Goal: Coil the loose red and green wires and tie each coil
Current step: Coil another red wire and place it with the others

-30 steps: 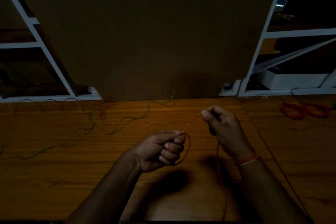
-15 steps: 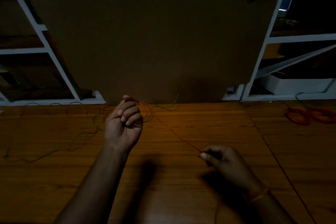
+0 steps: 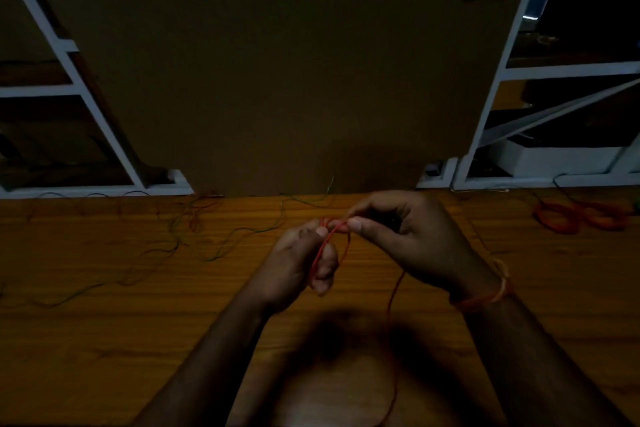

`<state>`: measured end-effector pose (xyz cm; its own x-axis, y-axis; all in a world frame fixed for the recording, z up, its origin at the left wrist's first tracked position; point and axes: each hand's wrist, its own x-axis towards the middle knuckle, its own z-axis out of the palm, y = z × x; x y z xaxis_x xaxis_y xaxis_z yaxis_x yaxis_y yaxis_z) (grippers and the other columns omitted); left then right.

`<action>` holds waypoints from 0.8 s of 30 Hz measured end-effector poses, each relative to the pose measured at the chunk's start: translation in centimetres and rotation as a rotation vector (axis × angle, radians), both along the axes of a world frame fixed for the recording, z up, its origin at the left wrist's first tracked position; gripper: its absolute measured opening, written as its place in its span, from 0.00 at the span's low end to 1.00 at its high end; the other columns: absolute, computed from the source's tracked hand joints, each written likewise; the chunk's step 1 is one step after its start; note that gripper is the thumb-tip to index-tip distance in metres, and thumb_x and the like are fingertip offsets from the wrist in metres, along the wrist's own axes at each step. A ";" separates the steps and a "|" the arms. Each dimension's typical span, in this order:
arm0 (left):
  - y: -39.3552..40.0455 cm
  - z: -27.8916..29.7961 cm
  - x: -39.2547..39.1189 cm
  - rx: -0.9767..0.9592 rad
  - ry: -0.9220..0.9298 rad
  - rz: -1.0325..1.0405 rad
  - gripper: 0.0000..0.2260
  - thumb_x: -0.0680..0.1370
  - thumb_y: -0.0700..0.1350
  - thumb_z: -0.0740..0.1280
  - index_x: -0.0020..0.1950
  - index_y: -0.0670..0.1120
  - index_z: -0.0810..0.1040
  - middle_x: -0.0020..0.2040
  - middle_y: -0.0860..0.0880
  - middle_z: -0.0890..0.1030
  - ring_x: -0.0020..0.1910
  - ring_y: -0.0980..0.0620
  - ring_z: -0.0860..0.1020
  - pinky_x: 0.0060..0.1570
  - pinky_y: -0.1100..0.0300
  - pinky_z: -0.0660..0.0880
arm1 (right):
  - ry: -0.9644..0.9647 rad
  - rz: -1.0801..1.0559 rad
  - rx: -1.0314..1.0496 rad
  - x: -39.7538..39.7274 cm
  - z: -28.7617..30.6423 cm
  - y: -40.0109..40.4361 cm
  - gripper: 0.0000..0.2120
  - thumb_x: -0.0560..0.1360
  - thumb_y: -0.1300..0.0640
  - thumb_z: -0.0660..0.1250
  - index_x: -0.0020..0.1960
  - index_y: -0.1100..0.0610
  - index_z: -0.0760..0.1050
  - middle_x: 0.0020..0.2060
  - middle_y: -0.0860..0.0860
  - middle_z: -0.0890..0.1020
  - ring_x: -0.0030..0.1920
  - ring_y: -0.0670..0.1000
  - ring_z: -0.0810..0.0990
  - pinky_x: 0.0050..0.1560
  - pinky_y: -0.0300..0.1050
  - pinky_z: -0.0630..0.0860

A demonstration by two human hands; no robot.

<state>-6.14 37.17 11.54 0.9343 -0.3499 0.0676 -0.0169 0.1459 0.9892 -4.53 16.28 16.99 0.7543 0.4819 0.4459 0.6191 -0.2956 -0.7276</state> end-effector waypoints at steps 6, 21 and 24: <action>0.0 -0.2 0.3 -0.440 0.244 -0.240 0.13 0.83 0.45 0.56 0.55 0.38 0.75 0.26 0.51 0.66 0.19 0.59 0.61 0.21 0.68 0.64 | 0.107 -0.098 0.165 1.5 -1.5 0.6 0.02 0.79 0.58 0.70 0.50 0.53 0.82 0.44 0.48 0.84 0.49 0.49 0.83 0.51 0.57 0.81; -0.5 -1.4 0.2 -0.775 0.384 -0.211 0.14 0.85 0.44 0.52 0.48 0.42 0.75 0.31 0.52 0.72 0.26 0.58 0.71 0.26 0.65 0.68 | 1.087 0.046 0.574 0.5 -4.1 2.3 0.12 0.74 0.51 0.68 0.49 0.59 0.76 0.34 0.52 0.76 0.34 0.48 0.77 0.25 0.34 0.61; -0.9 -1.5 -0.1 -0.795 0.399 -0.228 0.16 0.85 0.44 0.50 0.49 0.42 0.76 0.30 0.53 0.73 0.25 0.57 0.68 0.30 0.62 0.68 | 1.153 0.112 0.616 0.9 -4.3 2.2 0.09 0.75 0.53 0.66 0.46 0.59 0.74 0.30 0.50 0.70 0.30 0.45 0.71 0.24 0.32 0.60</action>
